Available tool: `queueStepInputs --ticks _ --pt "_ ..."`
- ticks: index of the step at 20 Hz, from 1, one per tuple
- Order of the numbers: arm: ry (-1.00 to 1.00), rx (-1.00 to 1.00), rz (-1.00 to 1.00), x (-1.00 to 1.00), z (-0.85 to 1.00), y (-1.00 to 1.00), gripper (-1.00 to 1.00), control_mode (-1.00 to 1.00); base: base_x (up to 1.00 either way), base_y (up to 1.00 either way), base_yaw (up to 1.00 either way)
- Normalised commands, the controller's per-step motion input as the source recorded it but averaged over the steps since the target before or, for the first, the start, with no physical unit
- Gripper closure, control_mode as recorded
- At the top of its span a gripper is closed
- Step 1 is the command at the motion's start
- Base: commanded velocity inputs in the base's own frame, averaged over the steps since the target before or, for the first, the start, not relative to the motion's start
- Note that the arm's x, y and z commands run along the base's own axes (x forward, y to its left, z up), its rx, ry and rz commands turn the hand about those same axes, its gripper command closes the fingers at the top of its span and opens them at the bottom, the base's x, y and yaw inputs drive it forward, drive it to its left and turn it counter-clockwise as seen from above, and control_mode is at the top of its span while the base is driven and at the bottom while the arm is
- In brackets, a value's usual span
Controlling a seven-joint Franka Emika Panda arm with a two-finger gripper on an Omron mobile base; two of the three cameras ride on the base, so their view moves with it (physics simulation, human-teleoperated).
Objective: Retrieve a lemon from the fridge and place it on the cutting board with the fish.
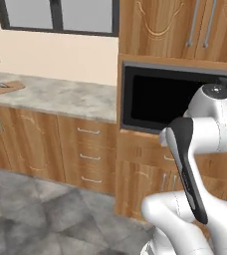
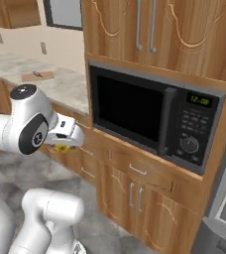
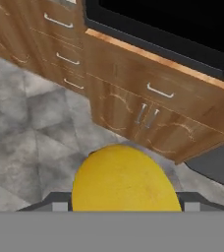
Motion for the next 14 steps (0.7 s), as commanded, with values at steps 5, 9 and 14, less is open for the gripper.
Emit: queueStepInputs --ticks 5,9,14 --pt "0.00 0.00 0.00 0.00 0.00 0.00 1.00 1.00 0.02 -0.15 0.76" --pt "0.00 0.00 0.00 0.00 0.00 0.00 1.00 1.00 0.01 -0.41 0.85" --pt "0.00 0.00 0.00 0.00 0.00 0.00 1.00 1.00 0.02 0.00 0.31"
